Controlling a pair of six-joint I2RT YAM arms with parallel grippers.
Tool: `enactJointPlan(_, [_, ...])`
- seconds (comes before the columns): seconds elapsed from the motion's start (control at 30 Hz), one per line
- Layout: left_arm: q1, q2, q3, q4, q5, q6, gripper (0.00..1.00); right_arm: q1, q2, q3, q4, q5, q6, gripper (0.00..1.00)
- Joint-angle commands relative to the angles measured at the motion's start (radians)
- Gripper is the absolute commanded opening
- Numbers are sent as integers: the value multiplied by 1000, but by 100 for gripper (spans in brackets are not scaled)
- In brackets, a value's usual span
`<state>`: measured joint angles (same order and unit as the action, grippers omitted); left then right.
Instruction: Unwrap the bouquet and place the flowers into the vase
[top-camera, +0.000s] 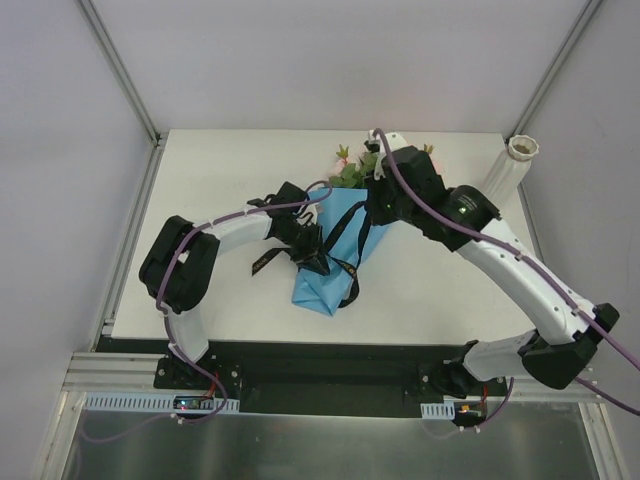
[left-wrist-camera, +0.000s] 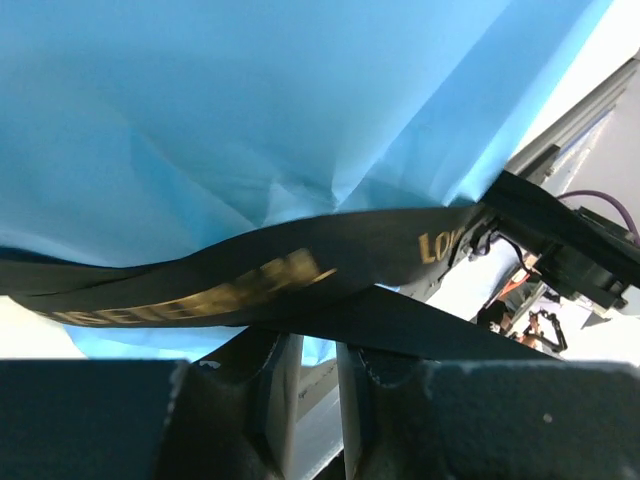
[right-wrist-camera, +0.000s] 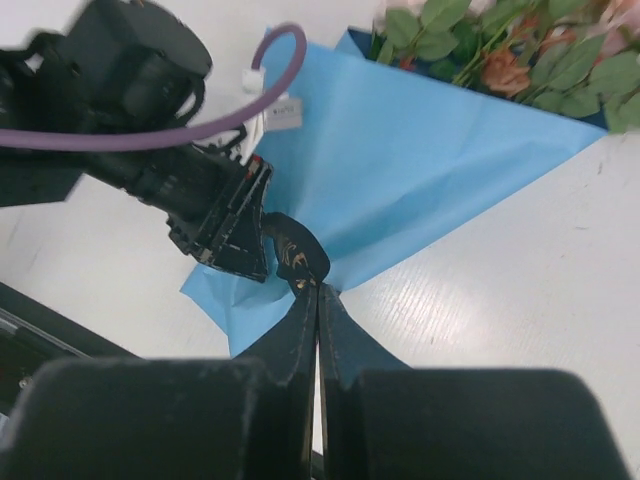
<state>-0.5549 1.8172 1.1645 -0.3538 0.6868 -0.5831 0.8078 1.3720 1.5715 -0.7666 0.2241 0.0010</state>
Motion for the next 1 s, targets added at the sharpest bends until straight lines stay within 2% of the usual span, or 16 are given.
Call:
enactJointPlan(0.0, [9,22,21,13,-46,20,18,-2,-109,120,-54,86,21,1])
enactJointPlan(0.17, [10,28,-3,12,-63,29,18,-6,-184,240,-111,184,-42,1])
enactJointPlan(0.33, [10,31,-8,10,-72,38,20,-6,-255,353,-145,355,-131,1])
enactJointPlan(0.47, [10,28,4,-4,-81,46,20,-6,-303,447,-174,565,-240,1])
enactJointPlan(0.63, [10,13,18,-27,-82,62,20,-6,-364,532,-122,719,-384,1])
enactJointPlan(0.73, [10,-1,40,-42,-86,66,21,-6,-412,503,-65,785,-453,1])
enactJointPlan(0.83, [10,-15,73,-66,-87,72,22,-6,-456,402,-46,830,-475,1])
enactJointPlan(0.97, [10,-33,139,-102,-107,88,24,-7,-502,149,-62,871,-417,1])
